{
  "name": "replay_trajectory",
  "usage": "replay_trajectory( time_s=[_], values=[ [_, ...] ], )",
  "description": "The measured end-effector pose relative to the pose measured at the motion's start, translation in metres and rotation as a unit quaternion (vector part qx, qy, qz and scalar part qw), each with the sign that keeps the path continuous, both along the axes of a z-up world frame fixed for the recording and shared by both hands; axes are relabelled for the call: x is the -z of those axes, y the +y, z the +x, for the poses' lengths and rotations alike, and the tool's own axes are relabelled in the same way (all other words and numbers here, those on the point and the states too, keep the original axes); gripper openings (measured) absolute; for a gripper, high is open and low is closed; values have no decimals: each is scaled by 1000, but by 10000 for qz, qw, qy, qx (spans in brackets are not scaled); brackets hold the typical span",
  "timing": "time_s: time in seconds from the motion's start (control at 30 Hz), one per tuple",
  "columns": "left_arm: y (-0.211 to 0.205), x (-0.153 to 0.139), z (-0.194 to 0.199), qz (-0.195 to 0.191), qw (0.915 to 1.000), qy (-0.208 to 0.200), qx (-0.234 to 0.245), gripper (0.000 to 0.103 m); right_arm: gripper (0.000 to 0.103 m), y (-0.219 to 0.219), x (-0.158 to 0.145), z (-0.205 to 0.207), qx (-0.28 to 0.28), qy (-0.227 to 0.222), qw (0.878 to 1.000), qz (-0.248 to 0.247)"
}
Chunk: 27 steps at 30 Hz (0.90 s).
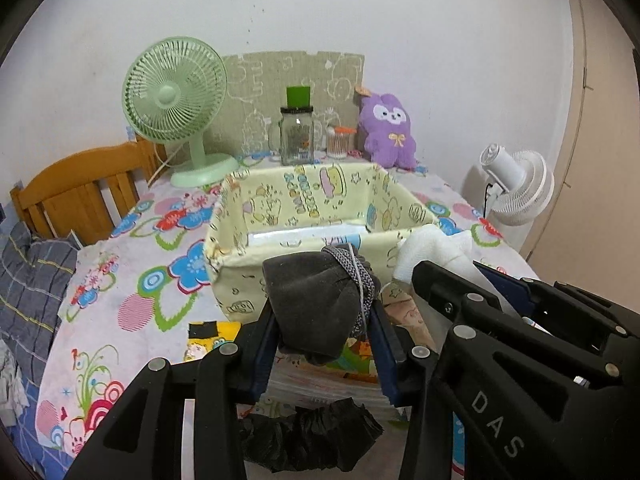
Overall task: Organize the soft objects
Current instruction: 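Grasp the grey sock with the left tool while the right tool grasps the white towel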
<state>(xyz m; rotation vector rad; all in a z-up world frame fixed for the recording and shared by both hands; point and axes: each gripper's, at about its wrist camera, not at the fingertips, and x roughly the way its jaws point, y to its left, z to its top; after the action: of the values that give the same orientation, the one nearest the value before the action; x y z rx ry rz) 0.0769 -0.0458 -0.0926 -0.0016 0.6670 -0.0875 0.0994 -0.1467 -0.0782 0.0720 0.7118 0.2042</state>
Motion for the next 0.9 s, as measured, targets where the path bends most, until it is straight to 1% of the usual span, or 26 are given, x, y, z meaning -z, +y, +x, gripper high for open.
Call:
replay_trajectory(
  time_s=[0.53,0.9],
  values=[
    [4,-40,-16,-7,9990,-453,-42,43,28,4,-43,-19,43,-467,9989,-6],
    [4,-49,-6,-6,9986,-538,-18,43,28,3,-56,-12,123,-587,9982,42]
  ],
)
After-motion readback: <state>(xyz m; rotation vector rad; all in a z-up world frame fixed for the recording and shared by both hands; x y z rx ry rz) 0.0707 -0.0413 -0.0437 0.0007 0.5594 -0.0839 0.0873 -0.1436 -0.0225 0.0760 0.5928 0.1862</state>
